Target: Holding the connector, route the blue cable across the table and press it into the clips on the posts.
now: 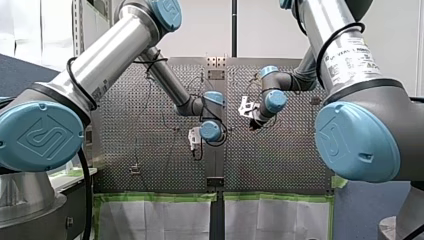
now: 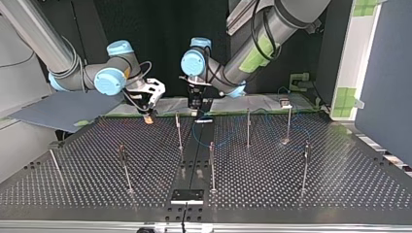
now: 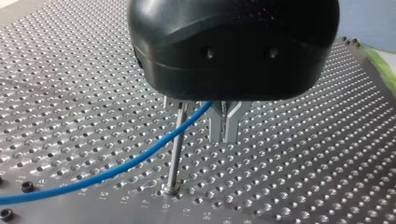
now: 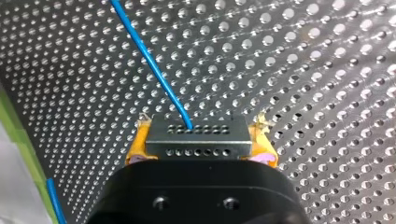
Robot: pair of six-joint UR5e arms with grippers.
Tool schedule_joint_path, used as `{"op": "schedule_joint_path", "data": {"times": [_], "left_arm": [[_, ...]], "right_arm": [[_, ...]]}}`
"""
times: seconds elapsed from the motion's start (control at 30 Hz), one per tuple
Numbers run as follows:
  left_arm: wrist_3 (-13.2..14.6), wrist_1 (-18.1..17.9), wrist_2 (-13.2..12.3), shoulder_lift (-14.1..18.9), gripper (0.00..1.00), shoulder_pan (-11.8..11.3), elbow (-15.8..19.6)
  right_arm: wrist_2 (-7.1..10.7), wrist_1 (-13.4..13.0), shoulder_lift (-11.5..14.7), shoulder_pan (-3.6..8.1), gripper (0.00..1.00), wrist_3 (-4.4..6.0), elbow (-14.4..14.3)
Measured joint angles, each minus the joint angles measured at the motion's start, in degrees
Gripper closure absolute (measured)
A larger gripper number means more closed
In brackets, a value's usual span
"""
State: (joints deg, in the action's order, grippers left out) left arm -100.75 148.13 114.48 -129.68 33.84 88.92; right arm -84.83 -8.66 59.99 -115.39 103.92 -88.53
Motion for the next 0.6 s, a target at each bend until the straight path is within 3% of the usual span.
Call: {"op": "schedule_joint_path", "data": {"times": [0.13,0.6], "left_arm": [[0.02,0.32,-0.16,-0.16,0.93,-0.34,-1.11],[0.14,1.95,-1.42,-4.32,0.91,-1.22,-5.44]], "right_arm": [[1.25,-1.43,-1.07,0.91,1.0,0.37,0.13],[2.25,-2.61,-2.55,3.79,1.0,0.38,1.13]]}}
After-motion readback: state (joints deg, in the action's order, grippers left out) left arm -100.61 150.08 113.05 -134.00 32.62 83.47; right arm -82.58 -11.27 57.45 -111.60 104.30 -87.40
